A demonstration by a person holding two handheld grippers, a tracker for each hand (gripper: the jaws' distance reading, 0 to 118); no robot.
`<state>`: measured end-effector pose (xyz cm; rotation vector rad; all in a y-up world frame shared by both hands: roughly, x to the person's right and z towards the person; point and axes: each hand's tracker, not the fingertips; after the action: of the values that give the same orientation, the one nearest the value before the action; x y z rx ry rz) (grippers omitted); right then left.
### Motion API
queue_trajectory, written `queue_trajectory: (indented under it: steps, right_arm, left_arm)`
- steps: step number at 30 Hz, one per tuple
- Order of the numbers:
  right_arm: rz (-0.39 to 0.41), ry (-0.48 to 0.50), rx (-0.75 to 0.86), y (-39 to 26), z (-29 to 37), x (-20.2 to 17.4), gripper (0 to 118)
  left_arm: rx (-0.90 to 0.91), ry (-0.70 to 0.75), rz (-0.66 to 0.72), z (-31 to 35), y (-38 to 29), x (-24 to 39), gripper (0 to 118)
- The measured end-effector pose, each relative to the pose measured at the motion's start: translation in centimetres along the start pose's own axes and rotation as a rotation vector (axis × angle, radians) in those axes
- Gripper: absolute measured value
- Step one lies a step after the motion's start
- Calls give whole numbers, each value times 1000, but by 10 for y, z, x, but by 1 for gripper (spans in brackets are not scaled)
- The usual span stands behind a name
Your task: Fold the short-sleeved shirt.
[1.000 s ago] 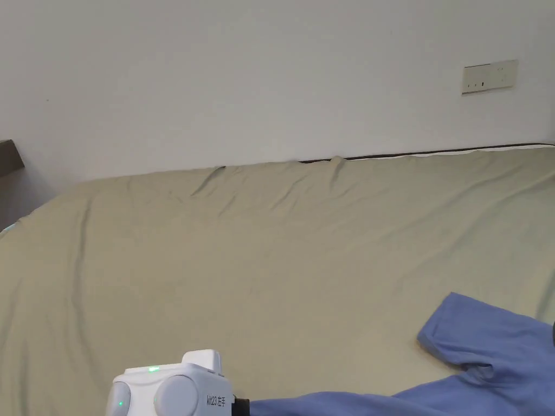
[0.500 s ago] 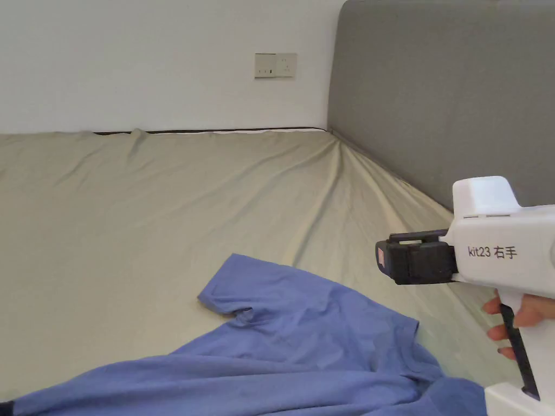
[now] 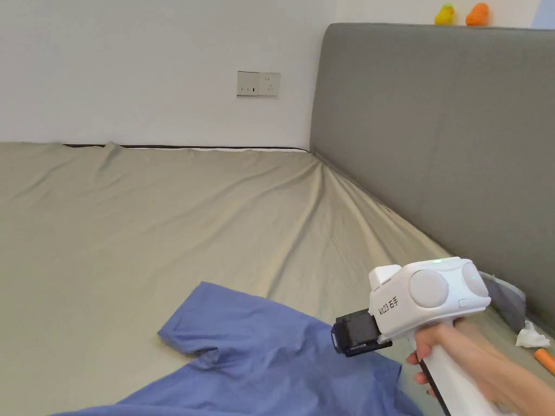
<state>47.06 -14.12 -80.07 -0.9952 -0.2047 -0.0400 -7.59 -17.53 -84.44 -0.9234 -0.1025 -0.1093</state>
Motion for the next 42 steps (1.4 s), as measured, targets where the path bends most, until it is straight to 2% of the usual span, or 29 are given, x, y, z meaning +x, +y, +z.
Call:
queue_trajectory:
  steps: [2, 5, 8, 9, 10, 11, 13, 14, 15, 17, 19, 20, 23, 26, 28, 30, 34, 37, 39, 41, 42]
  right_arm:
    - [8, 2, -24, 1, -19, -5, 111]
    - [81, -15, -44, 1, -38, -15, 108]
    - [95, -9, -37, -1, -49, -16, 99]
    - [47, 24, -5, -3, -45, -14, 87]
    - [40, 23, -5, -4, -39, -14, 70]
    - [49, 63, 14, -6, -33, -14, 42]
    - [116, 38, 51, -10, -22, -21, 27]
    - [157, 39, 52, -11, -19, -30, 14]
    - [194, 46, 50, -14, -17, -36, 10]
    - [216, 14, 81, -18, -13, -43, 4]
    - [211, 22, 119, -18, -6, -48, 3]
    - [192, 33, 127, -17, -1, -45, 3]
    - [123, 44, 199, -12, 21, -41, 3]
    - [83, 43, 280, -4, 56, -36, 3]
    - [38, 95, 339, 1, 87, -33, 3]
    - [26, 90, 419, 7, 123, -36, 3]
    - [38, 89, 605, 13, 209, -41, 3]
    - [13, 65, 728, 19, 281, -38, 3]
    - [32, 26, 848, 15, 332, -42, 3]
    - [95, -25, 987, 14, 381, -44, 3]
    - [54, -20, 1007, 13, 398, -42, 3]
  left_arm:
    - [0, -10, 17, 0, 2, -2, 10]
    - [11, -19, 19, -2, 3, -2, 10]
    - [41, -18, 7, -2, 0, 2, 10]
    - [58, -17, 1, -2, -2, 2, 10]
    - [75, -22, -7, -3, -4, 2, 10]
    - [94, -34, -9, -4, -5, 2, 10]
    - [110, -52, 14, -5, -4, -2, 10]
    - [105, -55, 15, -5, -3, -3, 10]
    - [107, -62, 17, -5, -2, -4, 10]
    - [110, -73, 29, -7, -1, -7, 10]
    - [104, -96, 58, -8, 0, -13, 10]
    - [95, -103, 116, -8, 1, -15, 10]
    - [76, -105, 46, -1, 8, -18, 10]
    - [107, -107, 57, 17, 13, -18, 10]
    - [144, -150, 123, 35, 22, -21, 10]
    - [183, -196, 166, 60, 35, -23, 10]
    - [334, -263, 184, 137, 64, -25, 10]
    - [480, -226, 129, 214, 86, -26, 10]
    - [584, -215, 120, 270, 98, -30, 10]
    - [696, -180, 101, 321, 106, -34, 10]
    - [743, -139, 95, 347, 109, -35, 10]
